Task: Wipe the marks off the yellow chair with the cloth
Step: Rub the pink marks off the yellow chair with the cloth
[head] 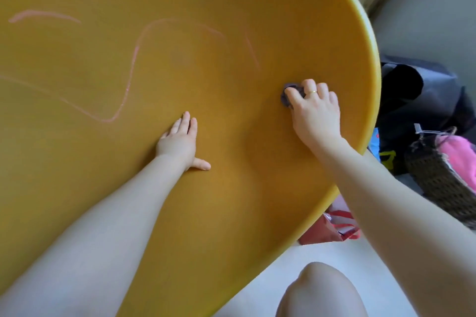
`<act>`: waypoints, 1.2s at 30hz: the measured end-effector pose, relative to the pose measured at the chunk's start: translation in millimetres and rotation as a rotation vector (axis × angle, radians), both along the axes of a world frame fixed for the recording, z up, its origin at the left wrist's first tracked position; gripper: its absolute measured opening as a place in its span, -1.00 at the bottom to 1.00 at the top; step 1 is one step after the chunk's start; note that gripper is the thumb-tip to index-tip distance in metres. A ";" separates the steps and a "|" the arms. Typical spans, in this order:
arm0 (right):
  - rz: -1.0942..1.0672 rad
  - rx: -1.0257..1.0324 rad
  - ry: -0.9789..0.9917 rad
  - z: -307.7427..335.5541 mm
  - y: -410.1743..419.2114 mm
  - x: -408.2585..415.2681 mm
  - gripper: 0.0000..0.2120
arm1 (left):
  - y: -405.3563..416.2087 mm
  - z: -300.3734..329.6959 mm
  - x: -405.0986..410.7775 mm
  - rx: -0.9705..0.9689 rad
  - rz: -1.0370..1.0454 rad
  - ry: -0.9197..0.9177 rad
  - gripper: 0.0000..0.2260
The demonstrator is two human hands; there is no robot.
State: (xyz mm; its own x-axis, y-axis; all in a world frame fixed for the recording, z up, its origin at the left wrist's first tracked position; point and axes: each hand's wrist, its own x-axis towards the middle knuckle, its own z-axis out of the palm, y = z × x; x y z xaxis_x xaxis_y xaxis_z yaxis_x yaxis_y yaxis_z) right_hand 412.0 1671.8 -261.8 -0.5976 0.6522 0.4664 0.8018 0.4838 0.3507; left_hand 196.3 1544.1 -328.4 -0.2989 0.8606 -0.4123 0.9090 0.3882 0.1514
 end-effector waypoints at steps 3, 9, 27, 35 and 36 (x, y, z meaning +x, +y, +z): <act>-0.152 0.063 0.087 9.0 -5.2 2.8 -0.74 | 2.2 2.9 2.8 -0.034 -0.005 0.000 0.08; -0.148 -0.147 0.116 -48.4 -72.8 -12.4 -0.69 | 7.3 8.5 3.4 -0.043 -0.073 0.096 0.10; -0.073 0.325 0.130 59.6 54.6 -21.0 -0.71 | 105.0 57.1 23.0 0.420 -0.137 -0.011 0.03; 0.062 0.034 0.129 -60.2 -8.1 -47.9 -0.65 | 110.0 30.4 8.1 0.439 -0.166 -0.023 -0.02; 0.091 -0.005 0.108 -63.0 -13.3 -48.3 -0.64 | 108.4 28.9 6.0 0.441 -0.162 -0.012 -0.03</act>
State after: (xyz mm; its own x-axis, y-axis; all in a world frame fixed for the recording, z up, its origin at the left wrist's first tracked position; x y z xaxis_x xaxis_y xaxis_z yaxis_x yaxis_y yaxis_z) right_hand 363.7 1658.5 -324.8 -0.6005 0.6003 0.5282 0.7877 0.5577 0.2617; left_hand 202.3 1652.4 -299.5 -0.1439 0.9896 0.0006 0.9498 0.1380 0.2807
